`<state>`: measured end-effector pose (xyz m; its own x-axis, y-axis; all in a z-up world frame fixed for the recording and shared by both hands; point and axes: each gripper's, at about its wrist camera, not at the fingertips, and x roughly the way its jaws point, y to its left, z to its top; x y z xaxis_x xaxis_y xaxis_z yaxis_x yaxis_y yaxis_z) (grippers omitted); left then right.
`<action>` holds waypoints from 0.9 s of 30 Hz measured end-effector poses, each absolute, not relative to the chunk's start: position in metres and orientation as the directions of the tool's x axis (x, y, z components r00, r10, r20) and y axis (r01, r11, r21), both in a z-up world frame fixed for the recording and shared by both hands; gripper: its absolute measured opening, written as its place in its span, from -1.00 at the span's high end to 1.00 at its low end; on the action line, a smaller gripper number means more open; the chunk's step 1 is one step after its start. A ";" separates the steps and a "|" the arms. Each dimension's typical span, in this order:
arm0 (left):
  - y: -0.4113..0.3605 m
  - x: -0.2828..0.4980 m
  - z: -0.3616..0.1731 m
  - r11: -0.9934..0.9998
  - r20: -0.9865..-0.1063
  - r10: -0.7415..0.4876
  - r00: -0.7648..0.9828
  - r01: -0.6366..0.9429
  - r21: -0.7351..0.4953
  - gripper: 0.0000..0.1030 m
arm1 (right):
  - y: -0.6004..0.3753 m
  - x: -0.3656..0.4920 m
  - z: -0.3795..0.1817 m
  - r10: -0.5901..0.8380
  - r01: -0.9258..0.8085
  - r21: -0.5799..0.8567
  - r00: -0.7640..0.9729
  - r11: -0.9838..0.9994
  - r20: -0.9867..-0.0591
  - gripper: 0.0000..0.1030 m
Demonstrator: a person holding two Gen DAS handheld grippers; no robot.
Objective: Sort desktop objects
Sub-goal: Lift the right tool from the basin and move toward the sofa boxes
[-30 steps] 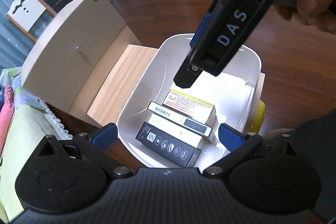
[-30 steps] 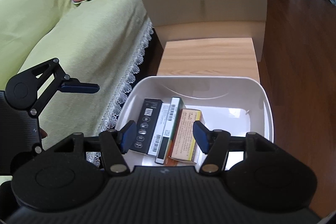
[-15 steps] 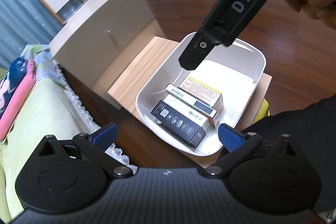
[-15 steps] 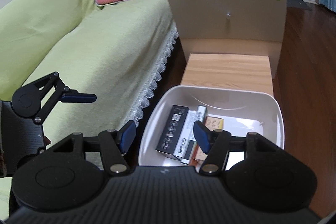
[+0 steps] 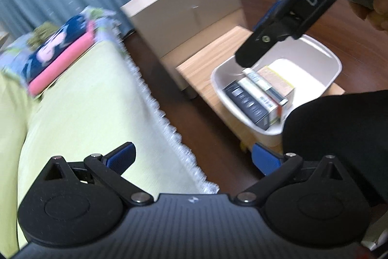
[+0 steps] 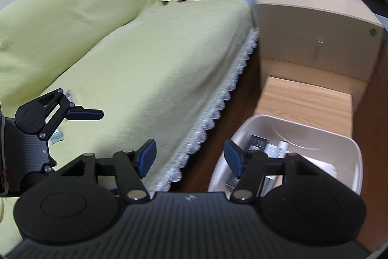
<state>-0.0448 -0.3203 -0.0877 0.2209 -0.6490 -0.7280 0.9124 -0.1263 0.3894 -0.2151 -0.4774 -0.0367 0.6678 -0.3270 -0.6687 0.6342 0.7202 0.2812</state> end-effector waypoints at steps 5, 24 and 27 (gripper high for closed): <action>-0.285 -0.015 -0.079 -0.011 -0.714 -0.635 0.294 0.921 0.389 -1.00 | -0.461 -0.185 -0.029 -0.282 0.577 0.275 0.692 0.769 -0.664 -0.14; -0.147 0.077 -0.071 0.309 -0.717 -0.492 0.494 0.869 0.387 -1.00 | -0.370 -0.034 -0.020 -0.054 0.283 0.235 0.737 0.930 -0.674 -0.22; -0.134 0.087 -0.071 0.339 -0.719 -0.475 0.508 0.859 0.383 -1.00 | -0.359 -0.010 -0.023 -0.016 0.236 0.233 0.734 0.944 -0.679 -0.22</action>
